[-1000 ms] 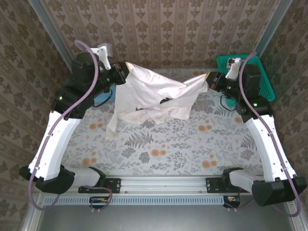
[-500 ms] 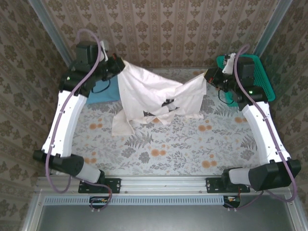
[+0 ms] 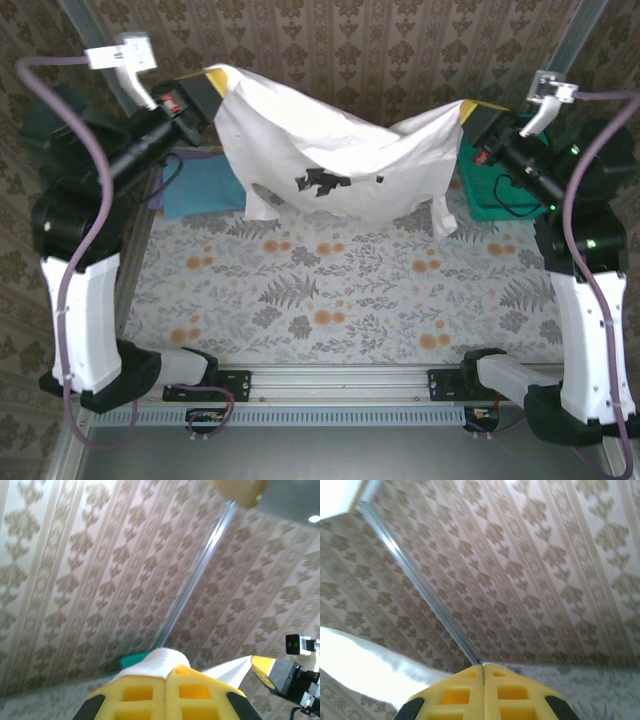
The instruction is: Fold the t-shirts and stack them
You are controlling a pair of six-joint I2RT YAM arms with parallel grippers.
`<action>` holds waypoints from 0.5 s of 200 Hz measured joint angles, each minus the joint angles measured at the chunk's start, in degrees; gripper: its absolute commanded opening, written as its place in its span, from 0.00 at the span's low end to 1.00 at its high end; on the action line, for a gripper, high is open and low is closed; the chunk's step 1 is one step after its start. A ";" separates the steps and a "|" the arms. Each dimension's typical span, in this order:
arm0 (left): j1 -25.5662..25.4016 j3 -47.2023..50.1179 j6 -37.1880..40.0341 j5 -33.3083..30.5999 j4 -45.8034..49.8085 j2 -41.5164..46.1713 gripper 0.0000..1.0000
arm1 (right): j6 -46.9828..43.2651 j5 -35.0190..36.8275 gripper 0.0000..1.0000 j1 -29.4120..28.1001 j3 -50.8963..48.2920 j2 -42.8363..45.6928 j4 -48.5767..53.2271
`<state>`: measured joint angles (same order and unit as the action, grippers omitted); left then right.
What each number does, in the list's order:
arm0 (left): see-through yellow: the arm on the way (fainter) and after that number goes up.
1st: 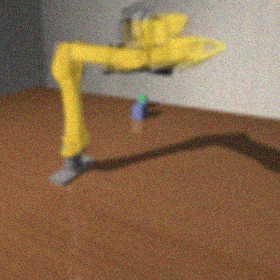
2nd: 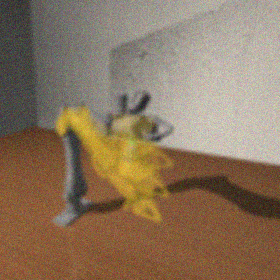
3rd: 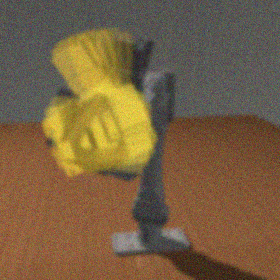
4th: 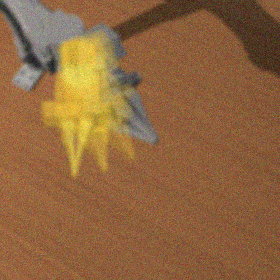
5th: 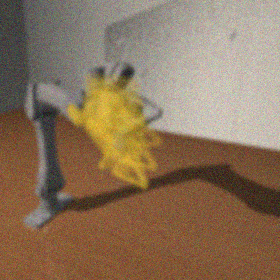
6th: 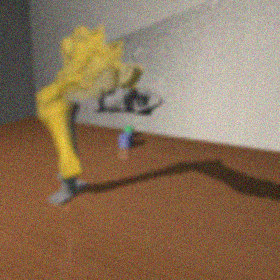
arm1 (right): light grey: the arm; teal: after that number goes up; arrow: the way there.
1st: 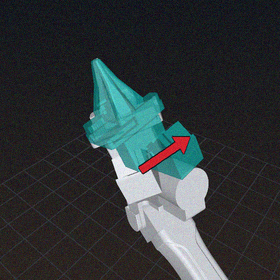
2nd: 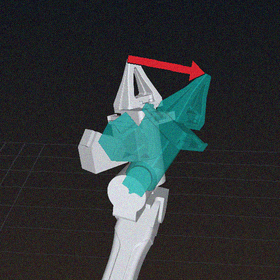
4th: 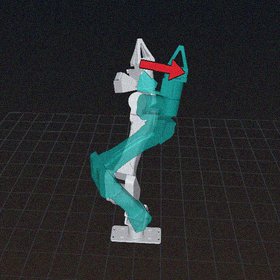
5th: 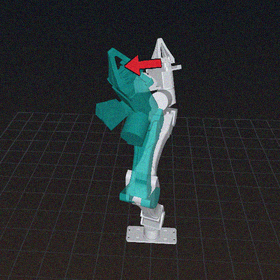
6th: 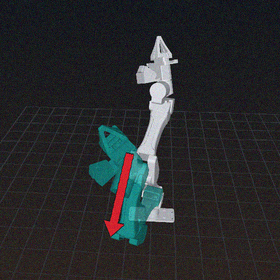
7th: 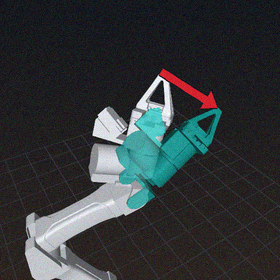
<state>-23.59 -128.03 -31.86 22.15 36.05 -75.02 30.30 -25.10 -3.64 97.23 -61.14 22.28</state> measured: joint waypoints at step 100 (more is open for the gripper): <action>8.07 -2.99 -13.49 3.30 -9.88 -10.23 0.00 | 1.36 2.56 0.00 0.00 6.91 -8.26 -2.12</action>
<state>-15.53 -131.02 -45.34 25.45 26.17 -85.25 31.66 -22.55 -3.64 104.14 -69.41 20.16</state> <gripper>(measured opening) 0.041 0.067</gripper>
